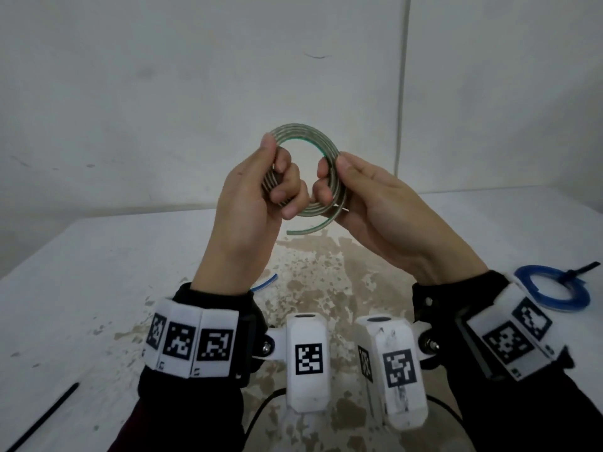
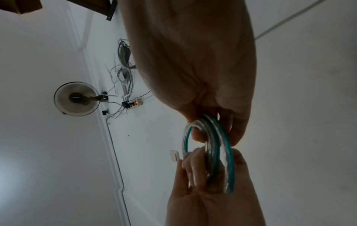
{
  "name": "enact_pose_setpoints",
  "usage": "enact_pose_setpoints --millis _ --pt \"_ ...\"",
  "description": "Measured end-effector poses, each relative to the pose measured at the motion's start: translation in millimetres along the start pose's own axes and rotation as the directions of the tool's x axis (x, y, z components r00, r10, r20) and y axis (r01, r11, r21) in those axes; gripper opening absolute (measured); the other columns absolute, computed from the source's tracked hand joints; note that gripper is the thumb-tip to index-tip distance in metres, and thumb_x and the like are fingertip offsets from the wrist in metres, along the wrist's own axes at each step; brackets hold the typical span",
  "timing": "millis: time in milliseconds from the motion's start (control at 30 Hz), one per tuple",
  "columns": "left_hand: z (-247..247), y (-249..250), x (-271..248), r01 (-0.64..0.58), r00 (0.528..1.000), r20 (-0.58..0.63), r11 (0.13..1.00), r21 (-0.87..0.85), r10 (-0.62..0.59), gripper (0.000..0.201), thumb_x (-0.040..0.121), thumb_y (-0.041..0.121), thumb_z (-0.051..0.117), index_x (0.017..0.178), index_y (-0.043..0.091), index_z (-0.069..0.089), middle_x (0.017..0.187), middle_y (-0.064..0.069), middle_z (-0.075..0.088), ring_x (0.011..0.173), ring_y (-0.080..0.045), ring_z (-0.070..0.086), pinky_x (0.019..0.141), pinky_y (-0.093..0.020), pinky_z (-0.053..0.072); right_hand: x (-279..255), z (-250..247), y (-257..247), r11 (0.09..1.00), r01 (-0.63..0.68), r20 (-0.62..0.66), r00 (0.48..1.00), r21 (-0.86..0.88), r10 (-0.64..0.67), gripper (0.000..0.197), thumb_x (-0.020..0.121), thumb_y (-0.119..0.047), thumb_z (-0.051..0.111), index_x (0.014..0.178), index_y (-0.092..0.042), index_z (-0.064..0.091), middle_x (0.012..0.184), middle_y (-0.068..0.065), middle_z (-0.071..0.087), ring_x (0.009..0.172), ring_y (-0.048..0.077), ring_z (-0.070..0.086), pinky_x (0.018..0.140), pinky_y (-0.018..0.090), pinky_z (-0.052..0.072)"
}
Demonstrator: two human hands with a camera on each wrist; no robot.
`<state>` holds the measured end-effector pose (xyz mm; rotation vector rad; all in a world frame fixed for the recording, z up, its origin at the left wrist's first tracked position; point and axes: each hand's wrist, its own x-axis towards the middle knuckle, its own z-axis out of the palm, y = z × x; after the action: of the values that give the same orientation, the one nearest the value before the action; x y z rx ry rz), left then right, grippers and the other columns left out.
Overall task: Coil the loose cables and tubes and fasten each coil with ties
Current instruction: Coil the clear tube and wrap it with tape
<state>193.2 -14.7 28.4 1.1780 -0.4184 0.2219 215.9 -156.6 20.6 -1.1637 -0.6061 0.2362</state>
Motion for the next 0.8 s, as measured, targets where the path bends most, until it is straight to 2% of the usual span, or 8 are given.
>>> enact_pose_setpoints --millis 133,233,367,500,600,700,733,800 --pt "1.8 -1.8 -0.6 0.094 0.993 0.067 0.994 0.047 -0.098 0.04 0.104 0.028 0.023 0.069 0.012 0.037 0.046 0.003 0.029 0.042 -0.014 0.033 0.051 -0.021 0.034 1.2 -4.3 -0.3 0.993 0.025 -0.043 0.999 -0.118 -0.03 0.032 0.105 -0.018 0.026 0.084 -0.01 0.049 0.056 -0.007 0.04 0.064 0.012 0.041 0.067 0.015 0.045" --pt "2.8 -2.7 -0.8 0.135 0.987 0.081 0.988 0.072 -0.141 0.04 0.103 0.028 0.026 0.068 0.012 0.038 0.046 0.002 0.03 0.041 -0.014 0.035 0.05 -0.021 0.036 0.6 -7.2 -0.9 0.977 0.029 -0.05 0.998 -0.213 -0.04 0.033 0.105 -0.019 0.026 0.083 -0.01 0.048 0.057 -0.006 0.034 0.063 0.012 0.036 0.063 0.012 0.044" --pt "1.0 -1.7 -1.9 0.219 0.967 0.095 0.964 0.147 -0.235 0.039 0.102 0.026 0.03 0.068 0.011 0.04 0.043 0.002 0.031 0.04 -0.015 0.038 0.047 -0.02 0.037 -2.4 -11.6 -5.9 0.9 0.037 -0.008 0.999 -0.433 -0.045 0.033 0.105 -0.019 0.028 0.083 -0.01 0.051 0.056 -0.009 0.034 0.056 0.007 0.038 0.074 0.022 0.049" --pt "-2.1 -0.5 -4.9 0.28 0.939 0.121 0.918 0.281 -0.323 0.036 0.1 0.023 0.037 0.067 0.008 0.044 0.044 0.0 0.032 0.039 -0.017 0.042 0.047 -0.02 0.039 -9.5 -15.4 -15.2 0.787 0.016 0.03 1.0 -0.616 0.004 0.023 0.104 -0.018 0.033 0.093 -0.007 0.049 0.054 -0.009 0.04 0.056 0.007 0.042 0.074 0.027 0.052" --pt "-3.9 -2.1 -6.9 0.319 0.892 0.171 0.851 0.417 -0.418 0.034 0.098 0.024 0.041 0.07 0.005 0.048 0.043 -0.001 0.034 0.038 -0.019 0.045 0.048 -0.021 0.04 -14.2 -15.5 -17.2 0.755 -0.031 0.069 0.993 -0.655 0.101 0.014 0.102 -0.021 0.036 0.097 -0.011 0.043 0.053 -0.009 0.045 0.054 0.009 0.041 0.07 0.03 0.051" --pt "-5.1 -3.2 -9.5 0.342 0.842 0.223 0.805 0.484 -0.491 0.04 0.1 0.026 0.035 0.072 0.004 0.053 0.044 -0.001 0.032 0.038 -0.017 0.04 0.046 -0.022 0.036 -16.5 -9.4 -18.2 0.772 -0.1 0.06 0.982 -0.628 0.176 0.012 0.102 -0.018 0.035 0.098 -0.009 0.041 0.06 -0.003 0.052 0.052 0.01 0.039 0.06 0.021 0.048" --pt "-4.9 -3.1 -10.0 0.328 0.844 0.234 0.811 0.485 -0.482 0.041 0.101 0.026 0.033 0.073 0.004 0.053 0.045 0.001 0.028 0.038 -0.015 0.035 0.045 -0.022 0.032 -16.4 -7.6 -17.9 0.788 -0.117 0.04 0.983 -0.604 0.177 0.012 0.103 -0.017 0.034 0.099 -0.008 0.042 0.061 -0.002 0.053 0.051 0.01 0.038 0.059 0.021 0.047" --pt "-4.3 -3.4 -9.6 0.265 0.889 0.223 0.846 0.463 -0.4 0.04 0.102 0.026 0.032 0.073 0.005 0.05 0.048 0.005 0.022 0.041 -0.012 0.024 0.045 -0.02 0.021 -13.1 -7.0 -15.7 0.825 -0.125 -0.042 0.992 -0.551 0.122 0.017 0.103 -0.02 0.034 0.099 -0.008 0.045 0.061 0.001 0.051 0.052 0.01 0.039 0.061 0.021 0.048"
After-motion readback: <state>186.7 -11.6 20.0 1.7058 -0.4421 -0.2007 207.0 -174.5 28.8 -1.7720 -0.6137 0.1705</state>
